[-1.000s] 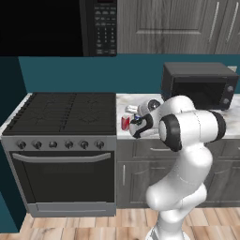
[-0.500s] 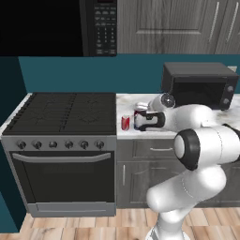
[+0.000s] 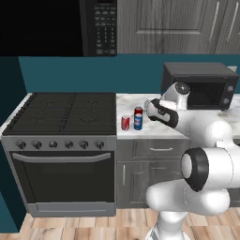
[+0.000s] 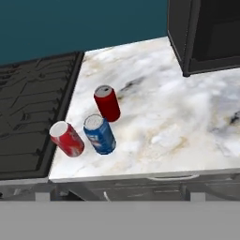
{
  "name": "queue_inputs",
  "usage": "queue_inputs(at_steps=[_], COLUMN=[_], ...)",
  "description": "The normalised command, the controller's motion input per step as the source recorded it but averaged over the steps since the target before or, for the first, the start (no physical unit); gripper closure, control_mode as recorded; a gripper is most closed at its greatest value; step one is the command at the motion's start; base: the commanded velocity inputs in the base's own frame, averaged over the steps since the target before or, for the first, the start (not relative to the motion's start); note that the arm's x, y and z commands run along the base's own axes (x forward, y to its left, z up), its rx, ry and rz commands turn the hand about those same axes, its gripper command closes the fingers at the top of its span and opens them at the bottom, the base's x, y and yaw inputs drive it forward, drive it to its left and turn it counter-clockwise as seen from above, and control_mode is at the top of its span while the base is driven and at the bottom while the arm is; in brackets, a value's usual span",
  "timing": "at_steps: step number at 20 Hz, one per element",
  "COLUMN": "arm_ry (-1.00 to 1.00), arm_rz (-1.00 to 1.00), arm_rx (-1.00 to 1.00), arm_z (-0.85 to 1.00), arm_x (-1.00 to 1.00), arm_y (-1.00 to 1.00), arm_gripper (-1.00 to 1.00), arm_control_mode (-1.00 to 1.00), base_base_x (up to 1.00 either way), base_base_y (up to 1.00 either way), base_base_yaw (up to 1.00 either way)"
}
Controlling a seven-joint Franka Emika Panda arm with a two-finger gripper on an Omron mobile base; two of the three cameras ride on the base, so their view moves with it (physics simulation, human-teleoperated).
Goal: Four empty soda cans are scattered around the kitchen. Gather all the cans and cluster them next to the stove for recycling.
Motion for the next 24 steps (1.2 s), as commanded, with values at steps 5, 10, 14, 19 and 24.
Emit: queue_inputs(at_steps=[5,10,14,19,24], arm_ry=[0.16,0.07,0.0,-0.07,-0.17], arm_rz=[0.03,0.06,0.05,0.03,0.01], arm_rx=[0.0,0.0,-0.03,-0.09,-0.12], arm_z=[0.29,0.23,0.1,0.0,0.05], arm_x=[-0.35,-0.37,-0.45,-0.47,-0.44], arm_y=[0.0,0.0,0.0,0.15,0.21], arm_gripper=[-1.0,-1.0,-1.0,-1.0,-1.0], arm_control_mode=[-1.0,-1.0,-1.0,-1.0,-1.0], base_base_x=[0.0,0.0,0.0,0.0,0.0], base_base_y=[0.0,0.0,0.0,0.0,0.0], base_base_yaw=[0.0,0.0,0.0,0.0,0.0])
